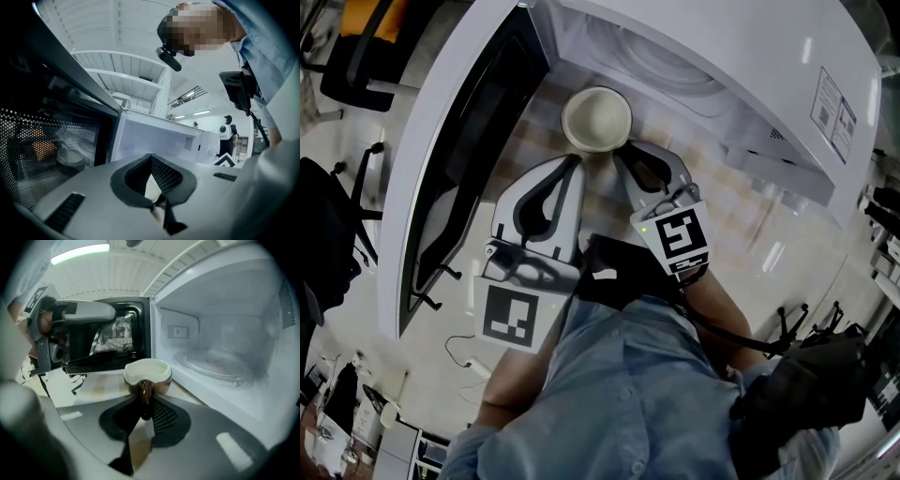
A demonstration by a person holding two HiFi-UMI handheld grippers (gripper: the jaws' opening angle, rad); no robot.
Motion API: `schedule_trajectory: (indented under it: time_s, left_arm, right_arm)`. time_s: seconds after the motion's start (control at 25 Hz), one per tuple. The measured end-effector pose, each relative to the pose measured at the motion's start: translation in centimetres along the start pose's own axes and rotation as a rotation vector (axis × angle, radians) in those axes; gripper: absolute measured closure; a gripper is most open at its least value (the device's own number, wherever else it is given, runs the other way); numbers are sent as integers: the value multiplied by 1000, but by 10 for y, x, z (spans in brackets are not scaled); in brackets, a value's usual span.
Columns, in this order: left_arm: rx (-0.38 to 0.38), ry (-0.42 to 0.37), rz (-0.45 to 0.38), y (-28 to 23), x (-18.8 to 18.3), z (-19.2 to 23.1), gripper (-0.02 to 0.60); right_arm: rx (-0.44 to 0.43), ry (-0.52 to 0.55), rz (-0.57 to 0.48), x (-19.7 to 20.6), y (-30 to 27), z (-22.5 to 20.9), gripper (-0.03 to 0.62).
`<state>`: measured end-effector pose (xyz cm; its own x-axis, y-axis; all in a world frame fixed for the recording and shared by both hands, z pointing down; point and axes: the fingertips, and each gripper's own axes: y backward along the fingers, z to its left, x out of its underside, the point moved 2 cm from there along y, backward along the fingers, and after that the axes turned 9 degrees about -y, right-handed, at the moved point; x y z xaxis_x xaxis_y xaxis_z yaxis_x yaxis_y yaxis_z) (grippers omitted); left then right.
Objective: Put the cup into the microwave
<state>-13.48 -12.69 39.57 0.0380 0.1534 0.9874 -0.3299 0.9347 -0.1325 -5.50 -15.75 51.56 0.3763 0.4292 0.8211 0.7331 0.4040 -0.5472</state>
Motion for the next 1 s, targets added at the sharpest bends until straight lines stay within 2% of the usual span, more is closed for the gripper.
schedule_trajectory:
  time_s: [0.36,0.8,1.0]
  left_arm:
    - [-16,-15,0,4,0,2,577]
    - [-2,-26,1,-3,-12,-8,577]
    - [18,-48,6,-11,-30,-13,577]
  right_arm:
    - [-2,-17,-152,-12,16,-1,548]
    - [-11,-10,-156,-27,26,-2,548]
    - [5,-21,-158,-46,33,-7,548]
